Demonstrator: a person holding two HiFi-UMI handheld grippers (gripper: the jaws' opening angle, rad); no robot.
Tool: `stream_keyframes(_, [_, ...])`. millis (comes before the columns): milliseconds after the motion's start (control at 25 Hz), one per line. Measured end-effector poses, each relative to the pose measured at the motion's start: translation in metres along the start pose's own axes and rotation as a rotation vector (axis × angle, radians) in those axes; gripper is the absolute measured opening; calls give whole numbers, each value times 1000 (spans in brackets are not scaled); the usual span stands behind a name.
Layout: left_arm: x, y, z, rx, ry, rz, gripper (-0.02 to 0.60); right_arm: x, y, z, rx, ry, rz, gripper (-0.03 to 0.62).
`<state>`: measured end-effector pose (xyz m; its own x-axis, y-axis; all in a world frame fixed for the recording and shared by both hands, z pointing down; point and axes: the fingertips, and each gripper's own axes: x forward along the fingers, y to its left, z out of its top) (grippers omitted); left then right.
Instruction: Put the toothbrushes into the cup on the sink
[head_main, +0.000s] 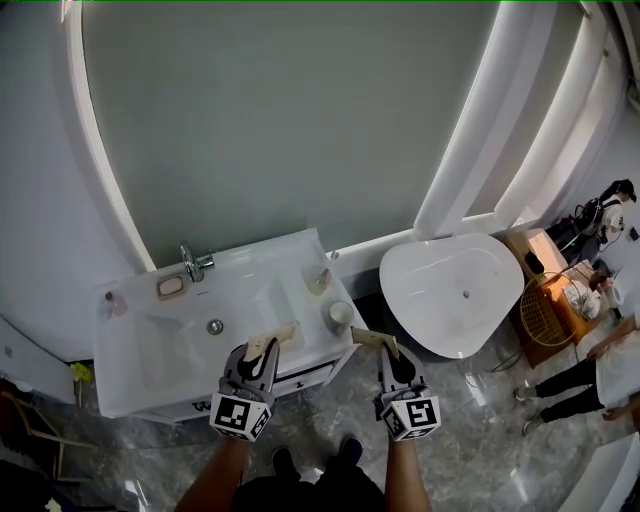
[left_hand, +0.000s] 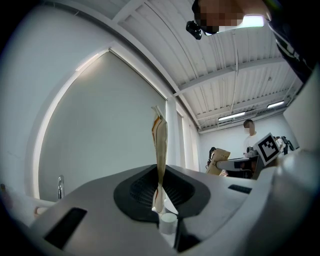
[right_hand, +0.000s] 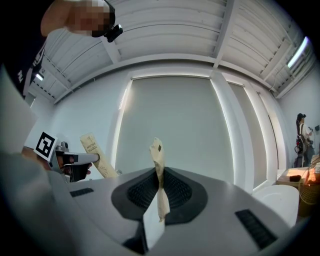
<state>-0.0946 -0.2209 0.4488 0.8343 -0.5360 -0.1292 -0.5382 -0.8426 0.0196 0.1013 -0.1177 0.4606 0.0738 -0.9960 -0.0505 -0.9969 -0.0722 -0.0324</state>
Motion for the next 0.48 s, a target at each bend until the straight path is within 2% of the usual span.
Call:
stream_keyframes(200, [18, -2, -9, 3, 10, 12, 46, 15, -22, -7, 26, -4, 16, 48])
stream_keyframes(480, [51, -25, -22, 21, 19, 93, 46, 34, -68, -19, 0, 14, 106, 48])
